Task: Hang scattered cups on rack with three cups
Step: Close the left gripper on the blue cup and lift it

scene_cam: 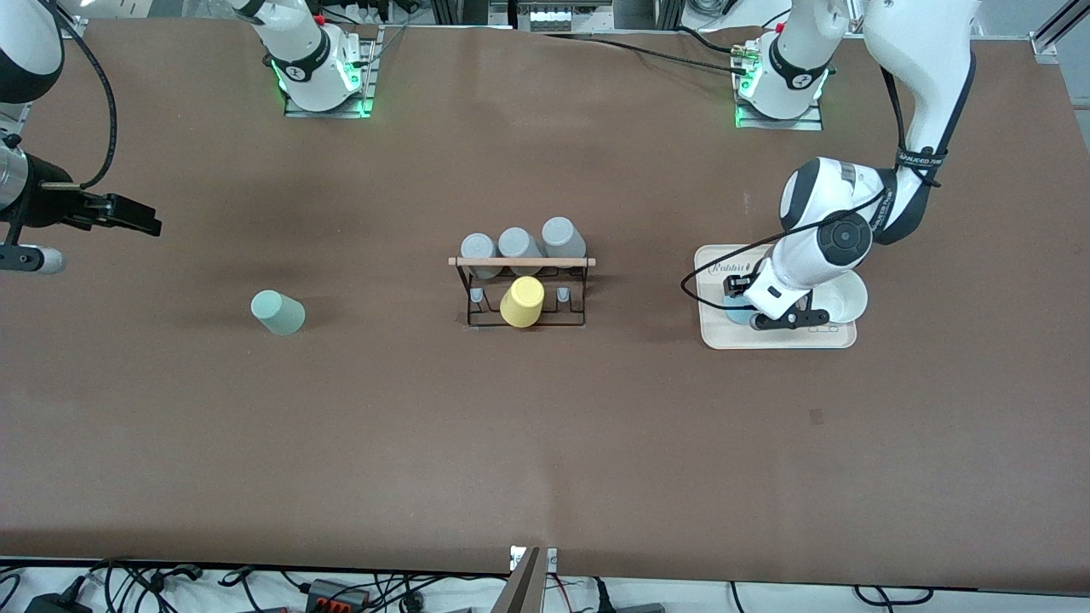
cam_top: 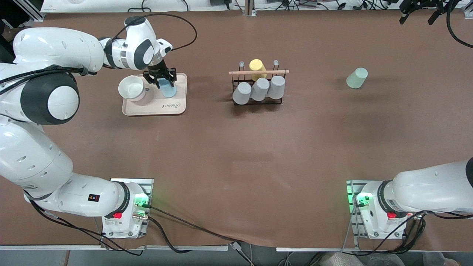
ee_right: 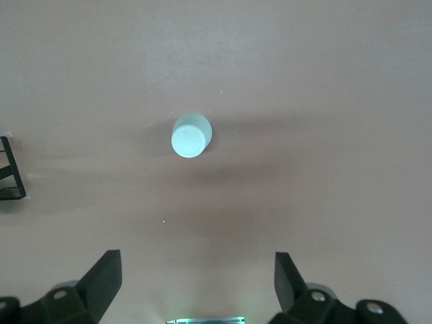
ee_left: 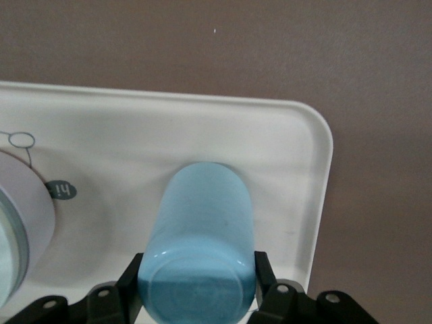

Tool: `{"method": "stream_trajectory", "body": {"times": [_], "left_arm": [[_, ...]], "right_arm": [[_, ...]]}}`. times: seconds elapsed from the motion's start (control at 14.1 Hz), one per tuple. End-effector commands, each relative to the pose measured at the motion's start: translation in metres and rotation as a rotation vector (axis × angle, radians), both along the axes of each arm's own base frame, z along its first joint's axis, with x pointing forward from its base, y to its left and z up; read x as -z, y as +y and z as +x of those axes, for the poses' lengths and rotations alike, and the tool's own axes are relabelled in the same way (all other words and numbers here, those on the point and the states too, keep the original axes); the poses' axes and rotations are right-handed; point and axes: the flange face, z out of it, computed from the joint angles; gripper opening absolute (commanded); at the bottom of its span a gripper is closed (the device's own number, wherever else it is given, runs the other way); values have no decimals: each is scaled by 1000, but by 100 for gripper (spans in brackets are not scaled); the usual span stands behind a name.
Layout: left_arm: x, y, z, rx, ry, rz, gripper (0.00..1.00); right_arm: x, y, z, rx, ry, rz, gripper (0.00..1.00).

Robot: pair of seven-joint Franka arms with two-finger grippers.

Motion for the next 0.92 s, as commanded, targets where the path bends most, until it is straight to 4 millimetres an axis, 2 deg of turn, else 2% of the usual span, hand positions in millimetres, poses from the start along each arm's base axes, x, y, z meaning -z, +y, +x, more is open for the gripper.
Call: {"method": "stream_trajectory", "body": {"times": [0.0, 0.21, 0.35, 0.5, 0.64, 0.85], "left_arm": [[-41, -4, 29, 8, -9, 3, 37], [-111, -16, 67, 17, -29, -5, 37], [-143, -31, 81, 33, -78, -19, 37], [-163, -75, 79, 90, -118, -35, 37], [-175, -109, 75, 116, -144, -46, 37], [-173, -158, 57, 122, -138, -47, 37]], "right_arm": [[-3, 4, -9, 6, -15, -4, 100], [-2, 4, -14, 7, -12, -3, 100], [0, 4, -18, 6, -21, -3, 100], [1, 5, -22, 6, -27, -3, 100], [4, 5, -23, 4, -26, -3, 100], [5, 5, -23, -6, -21, -1, 100]]}}
